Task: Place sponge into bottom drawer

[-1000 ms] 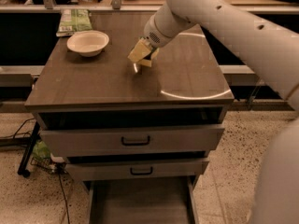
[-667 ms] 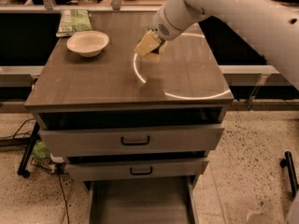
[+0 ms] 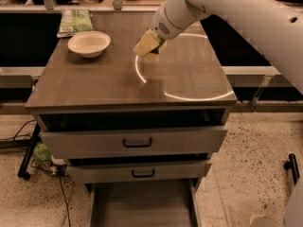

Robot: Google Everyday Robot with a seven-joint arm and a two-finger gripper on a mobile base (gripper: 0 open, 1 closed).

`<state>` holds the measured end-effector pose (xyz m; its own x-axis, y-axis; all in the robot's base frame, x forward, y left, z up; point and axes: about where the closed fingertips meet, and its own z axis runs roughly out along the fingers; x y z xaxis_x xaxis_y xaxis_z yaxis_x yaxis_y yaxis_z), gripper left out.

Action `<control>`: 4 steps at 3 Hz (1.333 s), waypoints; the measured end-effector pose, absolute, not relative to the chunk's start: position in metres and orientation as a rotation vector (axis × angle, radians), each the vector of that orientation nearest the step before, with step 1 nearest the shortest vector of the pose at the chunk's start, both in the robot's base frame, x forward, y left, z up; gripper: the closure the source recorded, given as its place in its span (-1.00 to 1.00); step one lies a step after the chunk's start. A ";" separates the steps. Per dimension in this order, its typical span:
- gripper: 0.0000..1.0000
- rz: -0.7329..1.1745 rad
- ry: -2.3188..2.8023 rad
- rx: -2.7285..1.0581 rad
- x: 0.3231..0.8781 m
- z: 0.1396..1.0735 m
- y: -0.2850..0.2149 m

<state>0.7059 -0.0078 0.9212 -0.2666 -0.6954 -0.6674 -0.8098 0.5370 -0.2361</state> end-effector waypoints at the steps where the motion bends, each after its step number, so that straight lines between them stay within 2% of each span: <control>1: 1.00 0.229 2.068 -1.238 0.693 0.910 -0.026; 2: 1.00 0.233 2.117 -1.201 0.662 0.913 -0.068; 4: 1.00 0.088 2.234 -1.073 0.564 0.941 -0.189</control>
Offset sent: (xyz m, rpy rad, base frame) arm -0.1064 -0.1647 0.0070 -0.0158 0.1210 -0.1440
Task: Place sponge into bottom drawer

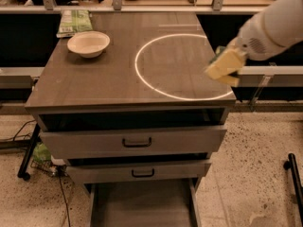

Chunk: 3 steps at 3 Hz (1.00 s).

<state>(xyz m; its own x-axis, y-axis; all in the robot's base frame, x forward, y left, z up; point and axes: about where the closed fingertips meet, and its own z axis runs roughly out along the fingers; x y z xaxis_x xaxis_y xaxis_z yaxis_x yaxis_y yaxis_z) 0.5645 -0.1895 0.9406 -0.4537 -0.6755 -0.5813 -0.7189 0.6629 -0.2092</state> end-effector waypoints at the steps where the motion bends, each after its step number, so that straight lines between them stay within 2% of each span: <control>1: 1.00 0.011 2.314 -1.026 0.507 0.942 -0.244; 2: 1.00 0.011 2.314 -1.026 0.507 0.942 -0.244; 3: 1.00 0.028 2.353 -1.120 0.479 0.907 -0.266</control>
Offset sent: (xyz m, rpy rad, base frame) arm -0.0471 -0.0442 0.0001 -0.0469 0.0290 -0.0566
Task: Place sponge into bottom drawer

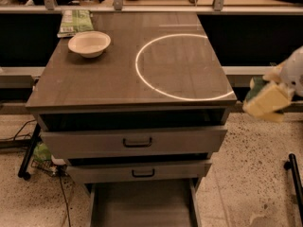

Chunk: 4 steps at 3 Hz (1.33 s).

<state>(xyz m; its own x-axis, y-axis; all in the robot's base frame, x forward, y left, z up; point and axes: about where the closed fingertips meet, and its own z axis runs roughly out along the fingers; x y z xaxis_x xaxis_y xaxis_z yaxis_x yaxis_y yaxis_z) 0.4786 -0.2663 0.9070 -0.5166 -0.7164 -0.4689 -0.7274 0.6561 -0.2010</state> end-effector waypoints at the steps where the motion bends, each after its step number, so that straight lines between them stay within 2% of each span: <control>1: 1.00 0.062 2.417 -1.190 0.438 0.859 -0.298; 3: 1.00 0.225 2.473 -1.247 0.373 0.746 -0.305; 4: 1.00 0.233 2.483 -1.253 0.367 0.739 -0.303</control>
Offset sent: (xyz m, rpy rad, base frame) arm -0.1202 -0.0534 -0.1897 0.0523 0.2450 0.1047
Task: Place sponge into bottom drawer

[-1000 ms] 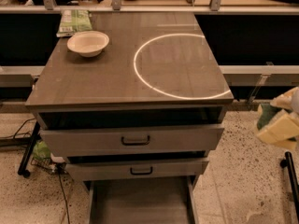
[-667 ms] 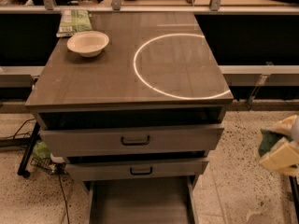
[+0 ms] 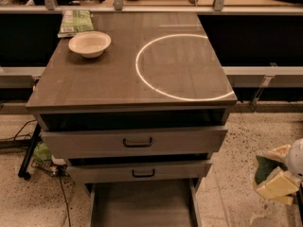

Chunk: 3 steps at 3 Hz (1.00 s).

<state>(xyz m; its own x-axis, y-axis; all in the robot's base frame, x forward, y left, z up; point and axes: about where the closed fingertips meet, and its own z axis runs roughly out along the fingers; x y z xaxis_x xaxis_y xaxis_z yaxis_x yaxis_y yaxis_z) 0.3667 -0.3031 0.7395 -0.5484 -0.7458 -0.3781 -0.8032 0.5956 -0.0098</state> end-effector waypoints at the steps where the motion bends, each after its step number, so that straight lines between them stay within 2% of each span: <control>1: 1.00 0.233 2.483 -1.253 0.367 0.739 -0.303; 2: 1.00 0.279 2.462 -1.231 0.360 0.708 -0.294; 3: 1.00 0.453 2.361 -1.210 0.340 0.595 -0.253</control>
Offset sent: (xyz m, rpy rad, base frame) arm -0.0414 0.0532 -0.1906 0.2574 -0.0354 -0.0221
